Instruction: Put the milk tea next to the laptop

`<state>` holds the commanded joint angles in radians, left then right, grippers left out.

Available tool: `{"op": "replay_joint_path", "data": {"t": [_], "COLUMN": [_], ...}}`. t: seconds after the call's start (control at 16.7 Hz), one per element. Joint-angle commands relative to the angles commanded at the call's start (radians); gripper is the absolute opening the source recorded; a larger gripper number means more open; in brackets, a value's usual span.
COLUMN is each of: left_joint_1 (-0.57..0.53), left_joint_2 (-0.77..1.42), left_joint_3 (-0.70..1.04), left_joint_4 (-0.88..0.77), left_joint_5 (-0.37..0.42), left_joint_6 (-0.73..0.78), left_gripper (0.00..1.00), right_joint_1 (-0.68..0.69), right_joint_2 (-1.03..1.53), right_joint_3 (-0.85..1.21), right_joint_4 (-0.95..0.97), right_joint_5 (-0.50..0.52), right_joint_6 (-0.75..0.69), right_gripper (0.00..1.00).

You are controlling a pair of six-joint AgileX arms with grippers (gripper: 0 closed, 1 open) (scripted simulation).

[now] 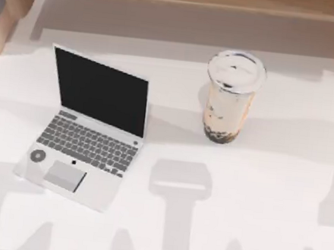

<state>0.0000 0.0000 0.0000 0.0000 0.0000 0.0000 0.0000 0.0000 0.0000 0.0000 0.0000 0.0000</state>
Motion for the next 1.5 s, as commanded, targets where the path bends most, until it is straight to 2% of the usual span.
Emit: {"op": "replay_joint_path", "data": {"t": [0.3,0.6,1.14,1.5], "left_joint_1": [0.0,0.0,0.0,0.0], "left_joint_2": [0.0,0.0,0.0,0.0], "left_joint_3": [0.0,0.0,0.0,0.0], "left_joint_4": [0.0,0.0,0.0,0.0], "left_joint_5": [0.0,0.0,0.0,0.0], "left_joint_6": [0.0,0.0,0.0,0.0], "left_gripper": [1.0,1.0,1.0,1.0], "right_joint_1": [0.042,0.22,0.629,0.826], "right_joint_2": [0.06,0.363,1.264,1.846], "right_joint_3": [0.011,0.083,0.394,0.561], "right_joint_4": [0.047,0.284,1.036,1.456], "right_joint_5": [0.025,0.138,0.489,0.758], "right_joint_6": [0.006,0.022,-0.008,-0.021], "right_gripper": [1.0,1.0,1.0,1.0]}}
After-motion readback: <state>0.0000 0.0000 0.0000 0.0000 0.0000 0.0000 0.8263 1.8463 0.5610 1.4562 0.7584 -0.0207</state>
